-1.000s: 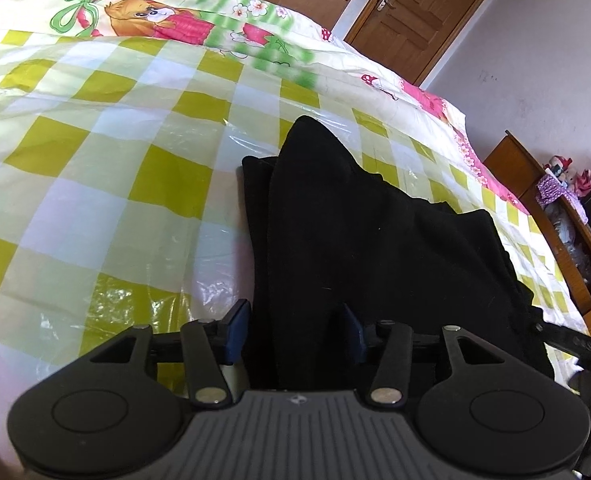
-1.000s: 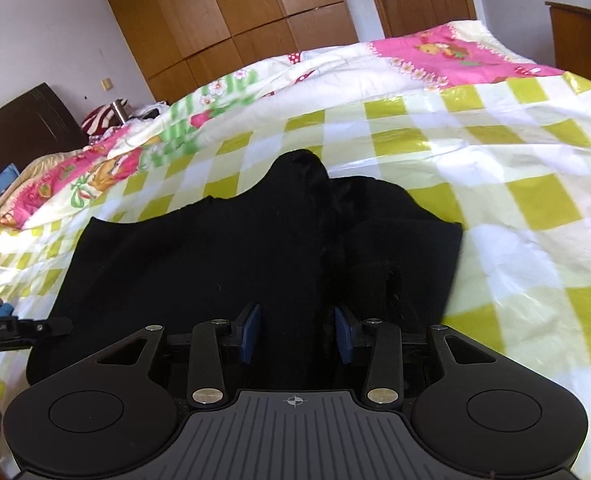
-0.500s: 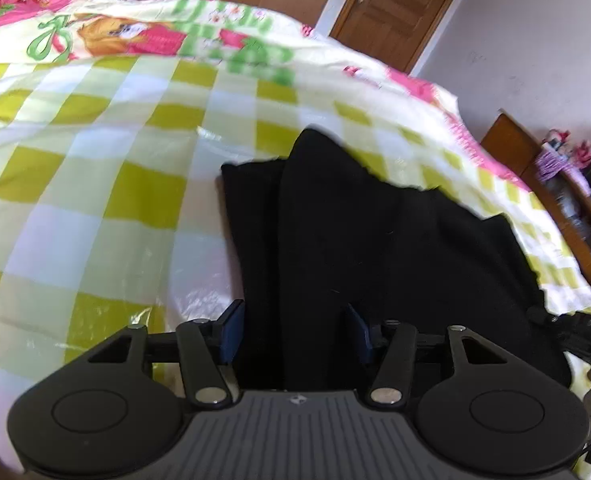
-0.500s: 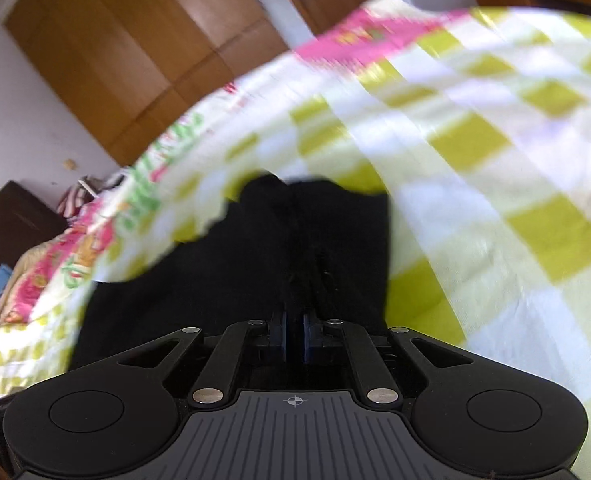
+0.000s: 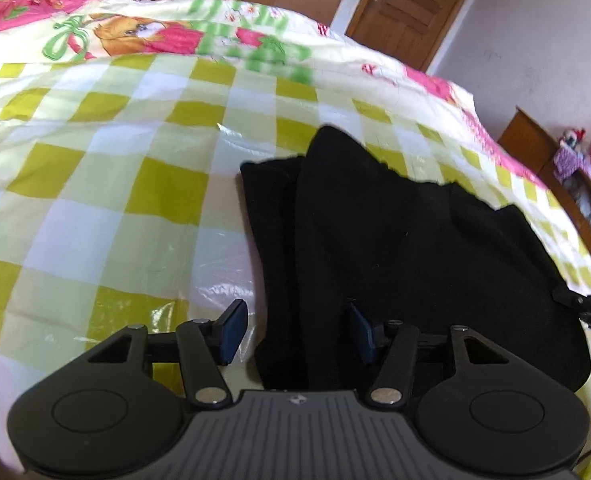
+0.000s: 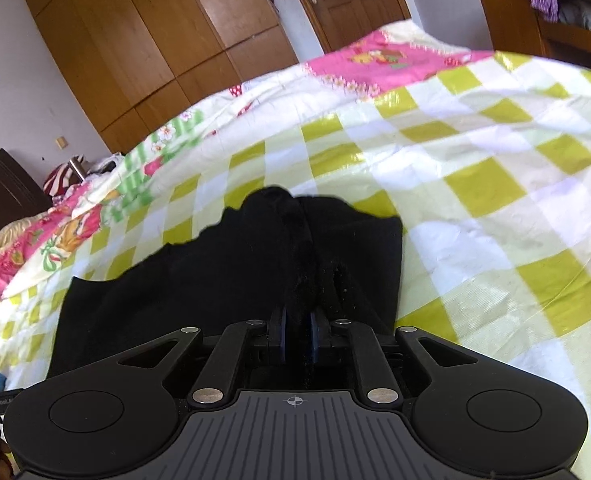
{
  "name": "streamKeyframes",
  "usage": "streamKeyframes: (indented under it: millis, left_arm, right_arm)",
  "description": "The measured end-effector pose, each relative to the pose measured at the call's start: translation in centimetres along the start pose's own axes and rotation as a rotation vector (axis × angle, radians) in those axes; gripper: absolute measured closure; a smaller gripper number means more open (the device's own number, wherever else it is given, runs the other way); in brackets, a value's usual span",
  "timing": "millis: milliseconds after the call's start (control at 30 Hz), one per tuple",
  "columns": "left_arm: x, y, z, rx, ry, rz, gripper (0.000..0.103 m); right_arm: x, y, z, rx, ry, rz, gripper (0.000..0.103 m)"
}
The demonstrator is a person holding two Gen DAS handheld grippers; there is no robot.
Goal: Fold small clothes
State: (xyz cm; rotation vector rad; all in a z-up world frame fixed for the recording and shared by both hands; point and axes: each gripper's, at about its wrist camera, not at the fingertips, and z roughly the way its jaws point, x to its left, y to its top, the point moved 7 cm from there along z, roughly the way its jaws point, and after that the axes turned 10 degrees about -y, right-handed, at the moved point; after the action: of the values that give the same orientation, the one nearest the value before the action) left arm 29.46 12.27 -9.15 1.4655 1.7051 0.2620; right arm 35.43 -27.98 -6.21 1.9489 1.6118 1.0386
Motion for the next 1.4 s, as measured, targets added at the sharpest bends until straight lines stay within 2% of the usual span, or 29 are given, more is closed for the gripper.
streamKeyframes:
  millis: [100, 200, 233, 300, 467, 533, 600, 767, 867, 933, 1000, 1133, 1300, 1400]
  left_arm:
    - [-1.3, 0.7, -1.5, -0.054, 0.012, 0.074, 0.036]
    - [-2.6, 1.2, -1.8, -0.079, 0.015, 0.127, 0.036]
    - [-2.8, 1.2, -1.6, -0.08, 0.018, 0.14, 0.036]
    - [-3.1, 0.9, -0.9, -0.063, 0.026, 0.154, 0.036]
    - [-3.1, 0.2, 0.5, -0.024, 0.055, 0.164, 0.035]
    - [-2.7, -0.2, 1.2, 0.003, 0.079, 0.166, 0.035]
    - [-2.5, -0.6, 1.5, 0.013, 0.085, 0.167, 0.033]
    - [-2.7, -0.2, 0.2, -0.017, 0.083, 0.168, 0.033]
    - [-3.5, 0.6, -1.5, -0.082, 0.096, 0.2, 0.033]
    - [-4.5, 0.9, -2.1, -0.114, 0.087, 0.221, 0.033]
    - [-5.6, 1.1, -2.0, -0.116, 0.06, 0.235, 0.033]
    - [-7.6, 0.6, -0.7, -0.098, 0.022, 0.262, 0.033]
    - [-9.0, 0.0, 0.7, -0.075, -0.018, 0.269, 0.033]
    - [-9.3, -0.5, 1.5, -0.051, -0.019, 0.276, 0.033]
  right_arm:
    - [-0.5, 0.5, -1.7, -0.044, -0.008, -0.004, 0.085]
    - [-1.3, 0.3, -2.5, -0.034, 0.005, 0.028, 0.071]
    - [-1.4, 0.1, -2.6, -0.022, 0.021, 0.048, 0.069]
    - [-1.4, -0.3, -2.8, -0.015, 0.036, 0.052, 0.069]
    - [0.0, -0.1, -1.2, -0.034, 0.024, -0.047, 0.066]
    - [0.1, -0.3, 0.4, -0.024, -0.032, -0.089, 0.074]
    - [0.1, -0.7, 1.6, 0.001, -0.056, -0.103, 0.075]
    - [-0.6, -0.3, -0.3, -0.022, -0.024, -0.07, 0.072]
    - [-1.9, -0.5, -2.2, -0.039, -0.035, -0.035, 0.062]
    - [-2.7, -0.9, -3.0, -0.039, -0.034, -0.009, 0.045]
    - [-3.4, -1.4, -3.1, -0.018, -0.012, 0.024, 0.034]
    - [-4.2, -2.2, -1.4, 0.065, 0.07, 0.112, 0.03]
    - [-5.1, -2.4, 0.1, 0.105, 0.157, 0.203, 0.03]
    - [-4.8, -2.5, 0.2, 0.112, 0.186, 0.181, 0.028]
